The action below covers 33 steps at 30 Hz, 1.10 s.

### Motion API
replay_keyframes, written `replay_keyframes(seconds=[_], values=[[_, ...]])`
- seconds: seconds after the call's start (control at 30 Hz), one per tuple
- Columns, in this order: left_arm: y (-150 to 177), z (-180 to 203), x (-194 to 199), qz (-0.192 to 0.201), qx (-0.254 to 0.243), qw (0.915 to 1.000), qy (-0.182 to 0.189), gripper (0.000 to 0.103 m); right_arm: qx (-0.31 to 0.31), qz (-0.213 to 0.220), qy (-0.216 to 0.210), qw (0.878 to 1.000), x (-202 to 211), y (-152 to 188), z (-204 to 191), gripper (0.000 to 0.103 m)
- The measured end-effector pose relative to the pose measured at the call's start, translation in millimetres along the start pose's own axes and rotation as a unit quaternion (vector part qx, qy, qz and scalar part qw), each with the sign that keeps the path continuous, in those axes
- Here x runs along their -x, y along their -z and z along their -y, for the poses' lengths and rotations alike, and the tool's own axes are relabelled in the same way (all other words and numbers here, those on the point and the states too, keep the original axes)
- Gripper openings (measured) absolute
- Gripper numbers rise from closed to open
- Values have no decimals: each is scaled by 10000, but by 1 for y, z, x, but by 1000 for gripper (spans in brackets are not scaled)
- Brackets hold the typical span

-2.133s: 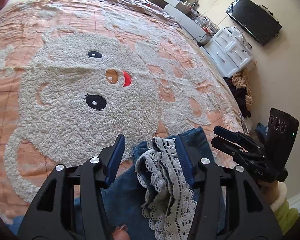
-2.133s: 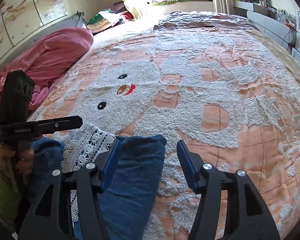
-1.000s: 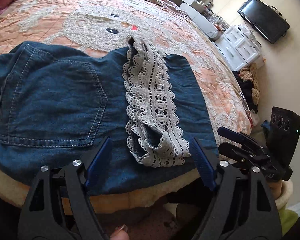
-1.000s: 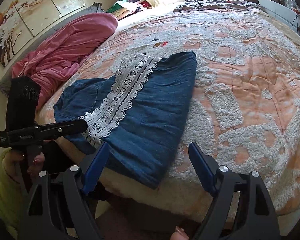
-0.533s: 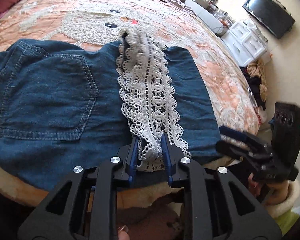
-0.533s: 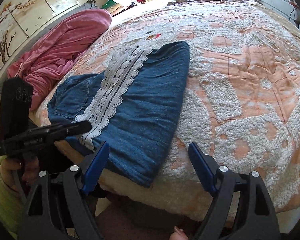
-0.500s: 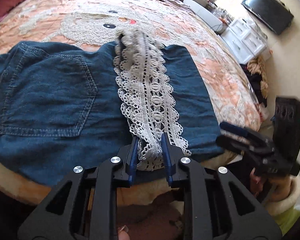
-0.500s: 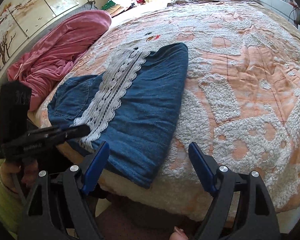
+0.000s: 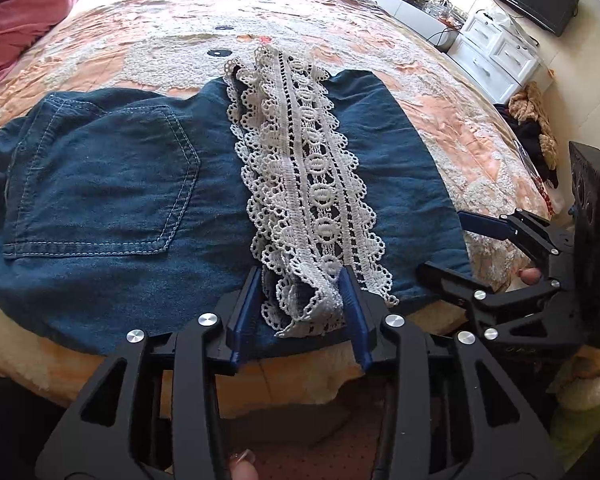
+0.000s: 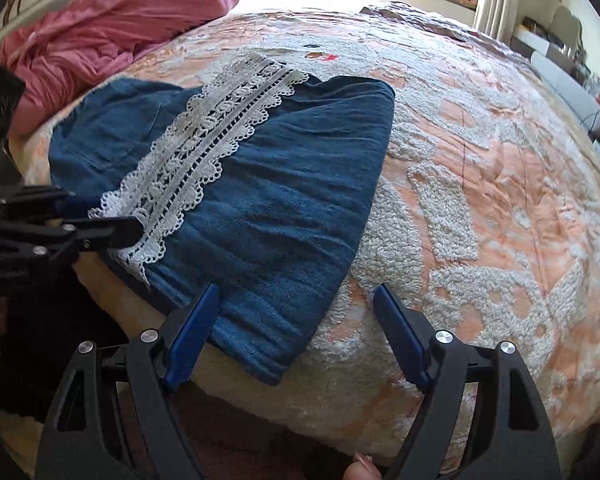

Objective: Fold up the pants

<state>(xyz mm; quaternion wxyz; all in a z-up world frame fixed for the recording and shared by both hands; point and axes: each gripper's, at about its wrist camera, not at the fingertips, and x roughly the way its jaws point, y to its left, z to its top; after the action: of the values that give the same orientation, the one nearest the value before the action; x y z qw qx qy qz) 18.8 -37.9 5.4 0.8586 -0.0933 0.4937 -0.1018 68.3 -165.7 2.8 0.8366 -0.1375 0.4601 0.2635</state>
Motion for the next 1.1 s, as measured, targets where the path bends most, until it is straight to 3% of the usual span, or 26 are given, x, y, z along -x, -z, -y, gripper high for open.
replay_keyframes(seconds=[0.23, 0.37, 0.67, 0.77, 0.93, 1.1], values=[[-2, 4, 7, 71, 46, 10000, 8, 49, 123, 248, 164, 9995, 13, -1, -2, 80], [-2, 7, 14, 138, 30, 9999, -22, 57, 11, 603, -35, 9982, 27, -1, 6, 80], [-1, 4, 29, 275, 99, 9994, -164, 71, -249, 770, -115, 9967, 34, -8, 13, 80], [0, 1, 34, 339, 120, 9991, -229, 81, -424, 893, -183, 9949, 39, -10, 18, 87], [0, -10, 44, 438, 220, 9982, -331, 89, -719, 1042, -361, 9913, 44, -13, 24, 90], [1, -24, 55, 568, 342, 9969, -428, 93, -731, 1195, -482, 9890, 46, -21, 18, 93]])
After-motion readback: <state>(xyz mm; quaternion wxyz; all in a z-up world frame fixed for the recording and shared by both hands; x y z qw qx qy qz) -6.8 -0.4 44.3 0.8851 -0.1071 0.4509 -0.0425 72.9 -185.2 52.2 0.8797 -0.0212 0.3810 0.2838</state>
